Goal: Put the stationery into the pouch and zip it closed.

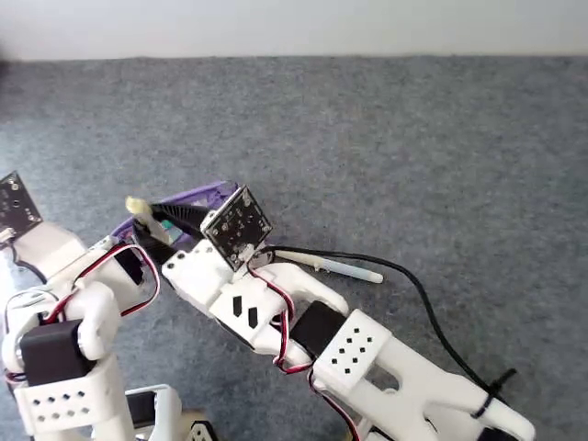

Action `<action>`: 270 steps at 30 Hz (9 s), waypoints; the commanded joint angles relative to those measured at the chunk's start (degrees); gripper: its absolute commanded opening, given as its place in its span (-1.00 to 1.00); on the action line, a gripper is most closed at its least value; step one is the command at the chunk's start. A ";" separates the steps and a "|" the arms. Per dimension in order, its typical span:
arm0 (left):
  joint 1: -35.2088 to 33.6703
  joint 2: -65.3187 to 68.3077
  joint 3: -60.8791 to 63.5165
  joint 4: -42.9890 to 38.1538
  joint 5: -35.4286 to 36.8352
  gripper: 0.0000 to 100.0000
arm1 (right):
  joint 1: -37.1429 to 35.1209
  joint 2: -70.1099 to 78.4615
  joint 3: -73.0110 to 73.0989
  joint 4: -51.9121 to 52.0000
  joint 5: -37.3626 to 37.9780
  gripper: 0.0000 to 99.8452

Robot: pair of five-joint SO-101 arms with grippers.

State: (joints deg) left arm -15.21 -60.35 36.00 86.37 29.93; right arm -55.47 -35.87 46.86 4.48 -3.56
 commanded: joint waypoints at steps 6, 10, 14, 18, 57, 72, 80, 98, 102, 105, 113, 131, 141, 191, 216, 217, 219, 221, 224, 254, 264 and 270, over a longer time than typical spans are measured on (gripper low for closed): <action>-0.18 0.09 -0.75 -1.32 0.53 -0.98 | 3.03 -3.65 -10.99 19.47 -3.25 -0.57; -0.18 -0.09 -0.75 -1.32 0.53 -0.98 | 9.80 -3.65 -20.66 27.38 -9.05 -0.62; -0.18 -0.18 -0.75 -1.32 0.53 -0.98 | 18.86 -3.03 -28.57 39.34 -10.90 -0.66; -0.18 -0.18 -0.75 -1.32 0.53 -0.98 | 27.56 -2.95 -28.48 50.33 -10.73 -0.67; -0.18 -0.26 -0.75 -1.14 0.53 -0.98 | 26.33 65.27 -51.60 64.84 11.25 -0.66; -0.18 -0.26 -0.75 -1.23 0.53 -0.98 | 36.09 62.81 -52.40 70.37 18.55 -0.98; 0.09 -0.26 -0.75 -1.14 0.53 -0.98 | 38.81 43.56 -52.22 83.03 18.20 -0.99; -0.09 0.09 -0.92 -1.41 0.53 -0.98 | 18.15 -5.32 -51.87 71.08 -4.31 -0.98; 0.00 -0.09 -0.84 -1.41 0.53 -0.98 | 12.97 -4.79 -51.34 56.48 -11.08 -0.98; 0.09 -0.09 -0.84 -1.41 0.53 -0.98 | 11.38 -2.33 -49.93 49.19 -13.63 -0.98; -0.09 -0.18 -0.84 -1.41 0.53 -0.98 | 8.66 6.46 -49.93 37.58 -15.56 -0.98; -0.18 -0.26 -0.84 -1.41 0.53 -0.98 | 5.93 18.07 -44.13 31.52 -13.98 -0.98; -0.18 -0.26 -0.75 -1.32 0.53 -0.98 | 6.55 2.77 -28.40 32.13 -13.63 -0.98; -0.26 -0.26 0.13 -1.85 0.53 -0.98 | 5.93 21.14 -37.71 45.49 -10.46 -0.98; -0.26 -0.26 0.13 -1.32 0.53 -0.98 | 16.13 14.73 -52.57 82.59 -9.49 -0.40; -0.26 -0.26 0.13 -1.32 0.53 -0.98 | 15.96 15.78 -52.22 81.54 -9.49 -0.41; -0.26 -0.26 0.40 -1.32 0.53 -0.98 | 15.08 17.89 -50.46 78.37 -9.49 -0.44; -0.26 -0.26 1.89 -1.41 0.53 -0.98 | 14.46 19.82 -48.18 76.09 -9.41 -0.48; -0.26 -0.26 2.15 -1.41 0.44 -0.98 | 13.23 22.02 -43.87 71.25 -9.23 -0.54; -0.26 -0.35 2.07 -2.20 0.44 -0.98 | 16.66 21.32 -19.43 36.70 -4.22 -0.56; -0.26 -0.35 2.07 -2.20 0.44 -0.98 | 16.13 14.29 -19.52 37.23 -0.26 -0.56; -0.26 -0.35 2.15 -2.20 0.44 -0.98 | 16.13 13.93 -19.52 36.97 0.26 -0.56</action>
State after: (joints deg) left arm -15.12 -61.05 38.29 85.58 29.93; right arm -39.03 -19.87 28.84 42.11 -4.00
